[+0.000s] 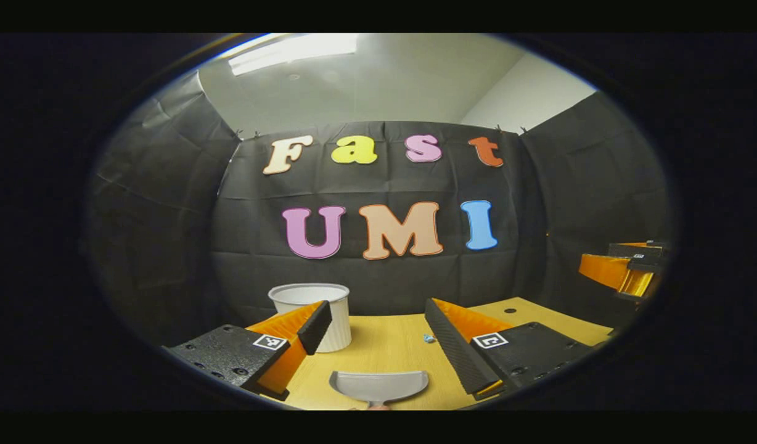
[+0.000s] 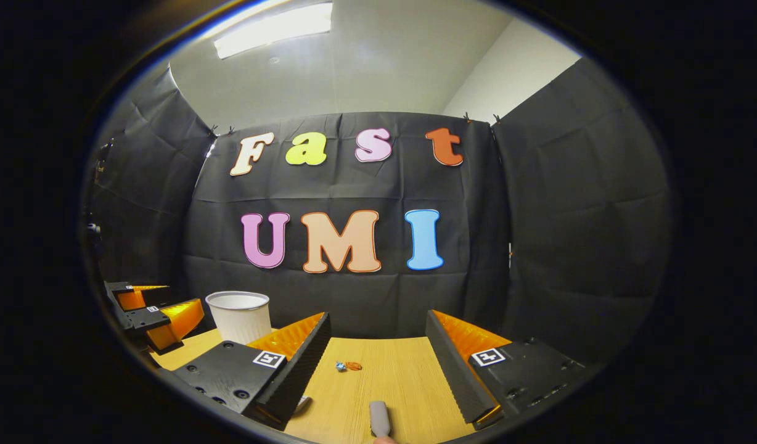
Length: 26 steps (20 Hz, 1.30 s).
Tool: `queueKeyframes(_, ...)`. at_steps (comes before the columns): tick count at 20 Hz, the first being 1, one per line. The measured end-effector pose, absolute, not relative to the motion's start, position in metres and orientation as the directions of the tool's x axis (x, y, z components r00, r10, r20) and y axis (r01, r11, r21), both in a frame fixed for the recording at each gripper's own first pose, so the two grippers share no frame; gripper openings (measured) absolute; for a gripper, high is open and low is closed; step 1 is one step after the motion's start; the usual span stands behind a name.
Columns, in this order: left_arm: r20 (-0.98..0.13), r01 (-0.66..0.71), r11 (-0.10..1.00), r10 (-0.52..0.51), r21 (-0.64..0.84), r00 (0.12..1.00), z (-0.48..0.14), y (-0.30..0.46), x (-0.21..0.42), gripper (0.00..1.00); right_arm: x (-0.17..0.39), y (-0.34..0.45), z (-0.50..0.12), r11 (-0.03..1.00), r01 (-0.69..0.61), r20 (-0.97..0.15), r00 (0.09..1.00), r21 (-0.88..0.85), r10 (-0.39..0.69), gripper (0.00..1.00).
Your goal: Pick up the small broom and dustpan from the desktop, sweep the trash into the dustpan with the broom, and then empty the trash into the garbage bin.
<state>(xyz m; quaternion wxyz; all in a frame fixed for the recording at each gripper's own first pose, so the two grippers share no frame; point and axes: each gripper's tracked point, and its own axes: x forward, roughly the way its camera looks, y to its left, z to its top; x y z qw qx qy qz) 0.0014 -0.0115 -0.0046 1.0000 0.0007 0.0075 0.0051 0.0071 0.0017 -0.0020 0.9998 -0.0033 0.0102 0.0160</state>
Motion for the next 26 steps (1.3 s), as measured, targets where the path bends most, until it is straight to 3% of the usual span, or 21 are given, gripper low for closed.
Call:
queueKeyframes(16,-0.063,-0.008,1.0,0.008,0.007,0.998,-0.019,-0.025,0.003,0.93,0.013,-0.007,-0.024,0.998,-0.062,-0.082,0.995,-0.002,0.061,0.93)
queueKeyframes(21,-0.174,0.019,1.0,-0.019,0.001,0.985,-0.05,-0.047,-0.002,0.95,0.011,-0.011,-0.063,0.989,-0.146,-0.203,0.968,0.007,0.145,0.93)
queueKeyframes(23,-0.222,0.007,1.0,0.0,0.031,0.975,-0.069,-0.046,-0.005,0.92,0.008,-0.011,-0.083,0.98,-0.195,-0.257,0.946,0.026,0.195,0.93)
queueKeyframes(26,-0.34,0.013,0.999,-0.001,0.032,0.94,-0.11,-0.046,-0.016,0.92,0.011,-0.015,-0.12,0.975,-0.22,-0.362,0.907,0.028,0.215,0.93)
